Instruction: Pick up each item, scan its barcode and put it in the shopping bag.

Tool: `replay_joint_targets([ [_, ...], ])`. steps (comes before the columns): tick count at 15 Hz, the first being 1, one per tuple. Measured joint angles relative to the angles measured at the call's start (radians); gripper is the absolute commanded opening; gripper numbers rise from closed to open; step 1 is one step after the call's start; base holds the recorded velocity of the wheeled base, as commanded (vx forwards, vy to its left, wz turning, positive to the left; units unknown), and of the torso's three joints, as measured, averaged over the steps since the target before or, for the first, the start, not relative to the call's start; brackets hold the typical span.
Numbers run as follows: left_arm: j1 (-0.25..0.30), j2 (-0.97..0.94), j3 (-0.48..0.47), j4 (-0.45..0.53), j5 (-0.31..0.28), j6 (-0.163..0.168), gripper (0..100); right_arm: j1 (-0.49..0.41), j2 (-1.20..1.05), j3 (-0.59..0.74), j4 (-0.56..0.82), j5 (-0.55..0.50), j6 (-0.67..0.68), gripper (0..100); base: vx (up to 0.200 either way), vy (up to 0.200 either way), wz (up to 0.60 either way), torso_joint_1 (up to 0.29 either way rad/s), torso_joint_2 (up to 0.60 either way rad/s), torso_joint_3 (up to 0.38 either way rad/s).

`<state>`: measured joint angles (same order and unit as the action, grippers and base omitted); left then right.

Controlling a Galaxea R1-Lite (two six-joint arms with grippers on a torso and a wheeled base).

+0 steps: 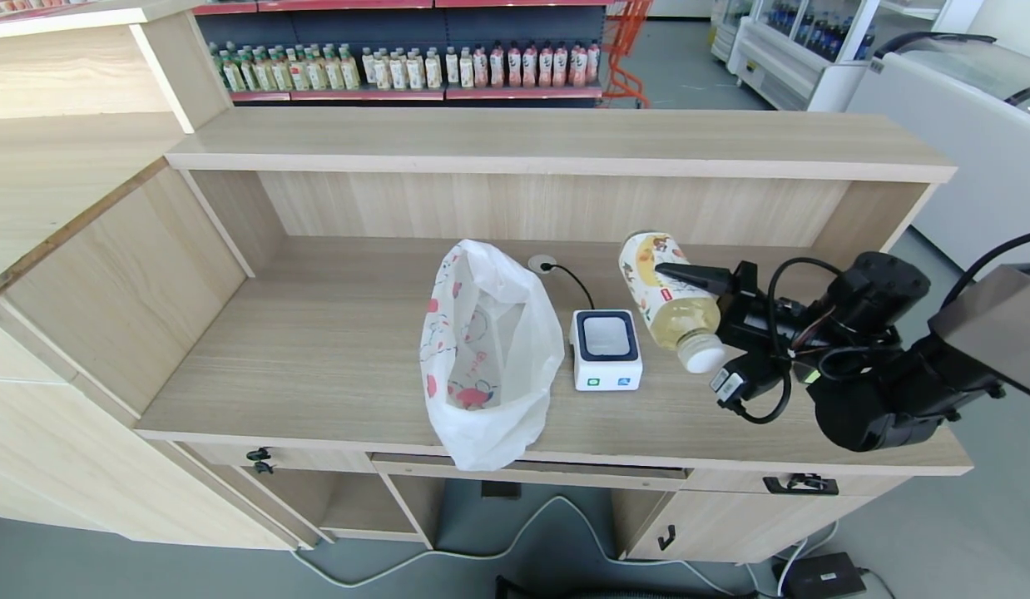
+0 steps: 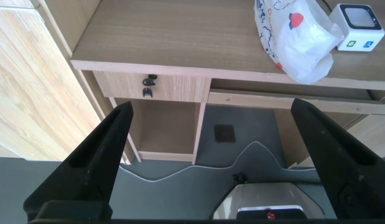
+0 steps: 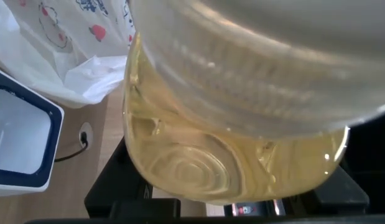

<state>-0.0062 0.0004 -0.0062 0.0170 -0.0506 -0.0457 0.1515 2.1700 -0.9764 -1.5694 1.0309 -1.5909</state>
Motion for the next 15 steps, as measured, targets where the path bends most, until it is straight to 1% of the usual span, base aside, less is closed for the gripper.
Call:
replay_joint_targets([
  [5, 0.000, 0.000, 0.000, 0.000, 0.000, 0.000, 100, -0.001, 0.032, 0.000, 0.000, 0.001, -0.026, 0, 0.000, 0.000, 0.00, 0.000, 0.00, 0.000],
  [8, 0.000, 0.000, 0.000, 0.000, 0.000, 0.000, 100, -0.001, 0.064, 0.002, 0.000, 0.001, 0.002, 0, 0.000, 0.000, 0.00, 0.000, 0.00, 0.000],
  [15, 0.000, 0.000, 0.000, 0.000, 0.000, 0.000, 100, -0.002, 0.122, 0.005, 0.000, 0.007, 0.005, 0, 0.000, 0.000, 0.00, 0.000, 0.00, 0.000],
])
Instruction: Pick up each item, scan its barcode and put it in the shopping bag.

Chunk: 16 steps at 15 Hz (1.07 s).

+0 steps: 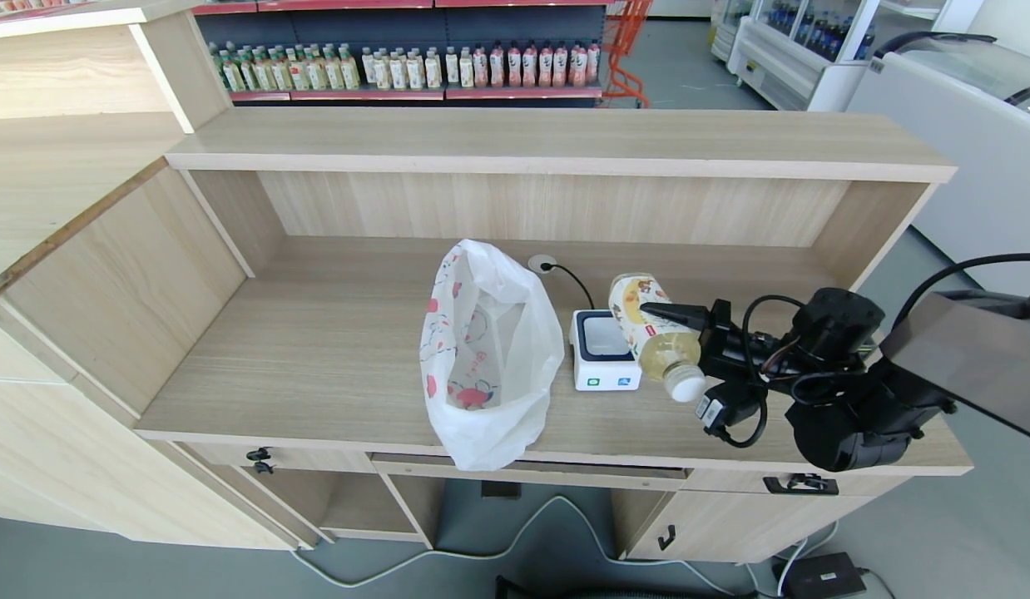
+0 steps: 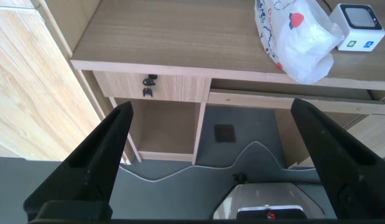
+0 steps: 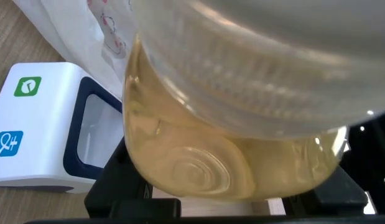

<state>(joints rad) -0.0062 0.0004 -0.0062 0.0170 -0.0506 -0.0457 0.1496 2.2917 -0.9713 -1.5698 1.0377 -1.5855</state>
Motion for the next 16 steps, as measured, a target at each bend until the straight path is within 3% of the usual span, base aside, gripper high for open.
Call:
replay_joint_targets([
  [11, 0.000, 0.000, 0.000, 0.000, 0.000, 0.000, 100, 0.000, 0.022, -0.004, 0.000, 0.000, 0.002, 0, 0.000, 0.000, 0.00, 0.000, 0.00, 0.000],
  [14, 0.000, 0.000, 0.000, 0.000, 0.000, 0.000, 100, -0.011, 0.004, -0.001, 0.002, -0.006, 0.057, 0, 0.000, 0.000, 0.00, 0.000, 0.00, 0.000],
  [16, 0.000, 0.000, 0.000, 0.000, 0.000, 0.000, 100, -0.032, -0.062, 0.011, 0.041, -0.068, 0.127, 0, 0.000, 0.000, 0.00, 0.000, 0.00, 0.000],
])
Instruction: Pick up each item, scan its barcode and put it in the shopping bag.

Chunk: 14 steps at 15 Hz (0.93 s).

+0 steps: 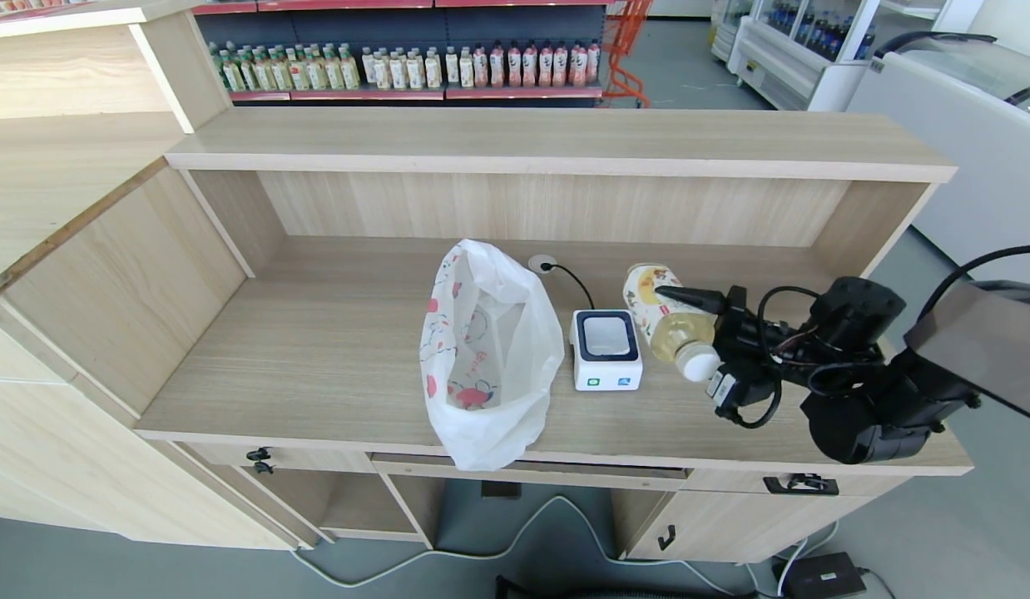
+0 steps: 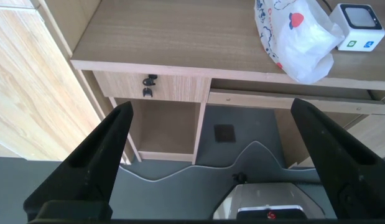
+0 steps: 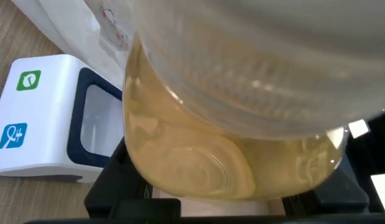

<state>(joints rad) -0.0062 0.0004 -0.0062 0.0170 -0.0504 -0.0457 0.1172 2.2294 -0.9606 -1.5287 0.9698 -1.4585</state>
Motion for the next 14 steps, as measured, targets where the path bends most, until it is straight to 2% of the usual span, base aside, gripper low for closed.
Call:
replay_joint_targets([
  [3, 0.000, 0.000, 0.000, 0.000, 0.000, 0.000, 100, -0.023, -0.180, 0.047, 0.107, -0.219, 0.200, 0, 0.000, 0.000, 0.00, 0.000, 0.00, 0.000],
  [6, 0.000, 0.000, 0.000, 0.000, 0.000, 0.000, 100, -0.022, -0.407, 0.157, 0.235, -0.664, 0.507, 0, 0.000, 0.000, 0.00, 0.000, 0.00, 0.000],
  [7, 0.000, 0.000, 0.000, 0.000, 0.000, 0.000, 100, -0.017, -0.483, 0.188, 0.333, -0.824, 0.641, 0, 0.000, 0.000, 0.00, 0.000, 0.00, 0.000],
  [8, 0.000, 0.000, 0.000, 0.000, 0.000, 0.000, 100, -0.012, -0.549, 0.213, 0.421, -0.914, 0.790, 0, 0.000, 0.000, 0.00, 0.000, 0.00, 0.000],
  [10, 0.000, 0.000, 0.000, 0.000, 0.000, 0.000, 100, -0.003, -0.666, 0.310, 0.506, -0.992, 0.995, 0, 0.000, 0.000, 0.00, 0.000, 0.00, 0.000],
  [12, 0.000, 0.000, 0.000, 0.000, 0.000, 0.000, 100, 0.000, -0.750, 0.420, 0.530, -1.013, 1.200, 0, 0.000, 0.000, 0.00, 0.000, 0.00, 0.000],
  [14, 0.000, 0.000, 0.000, 0.000, 0.000, 0.000, 100, 0.003, -0.808, 0.457, 0.535, -1.013, 1.431, 0, 0.000, 0.000, 0.00, 0.000, 0.00, 0.000],
])
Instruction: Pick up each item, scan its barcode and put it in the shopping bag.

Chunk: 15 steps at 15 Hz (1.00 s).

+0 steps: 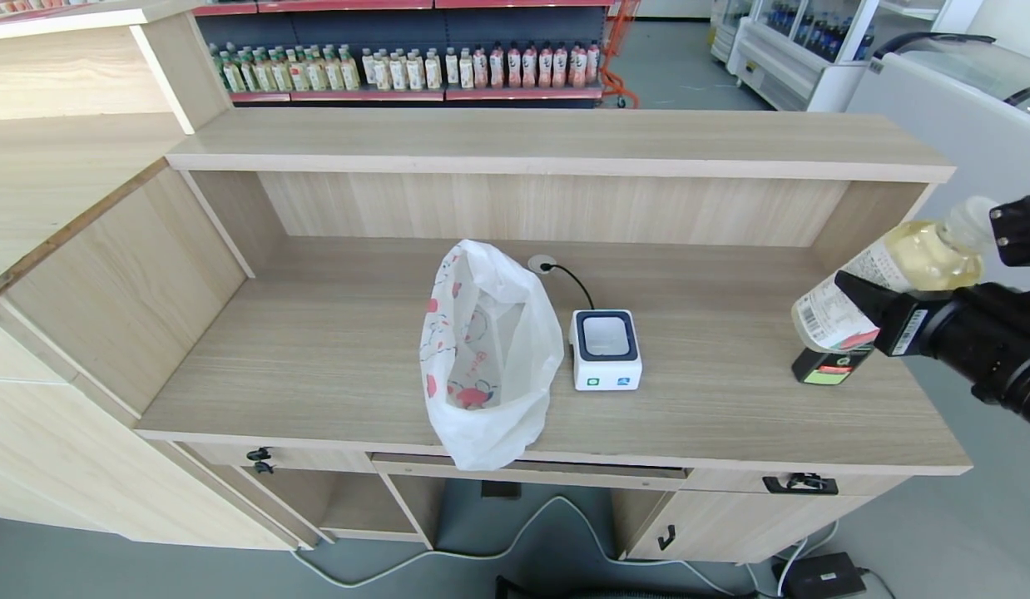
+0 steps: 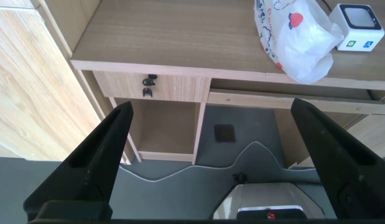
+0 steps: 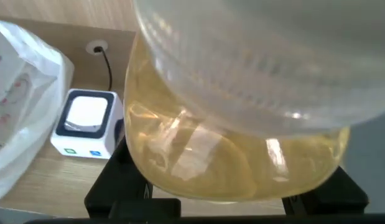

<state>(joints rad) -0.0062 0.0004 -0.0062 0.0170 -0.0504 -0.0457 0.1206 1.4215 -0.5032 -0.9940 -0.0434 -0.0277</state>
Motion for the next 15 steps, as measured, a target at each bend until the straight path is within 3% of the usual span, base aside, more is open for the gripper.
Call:
replay_joint_targets([
  [8, 0.000, 0.000, 0.000, 0.000, 0.000, 0.000, 100, 0.004, -0.081, 0.036, 0.022, 0.002, 0.098, 0, 0.000, 0.000, 0.00, 0.000, 0.00, 0.000],
  [15, 0.000, 0.000, 0.000, 0.000, 0.000, 0.002, 100, 0.008, -0.078, 0.036, 0.021, 0.002, 0.101, 0, 0.000, 0.000, 0.00, 0.000, 0.00, 0.000],
])
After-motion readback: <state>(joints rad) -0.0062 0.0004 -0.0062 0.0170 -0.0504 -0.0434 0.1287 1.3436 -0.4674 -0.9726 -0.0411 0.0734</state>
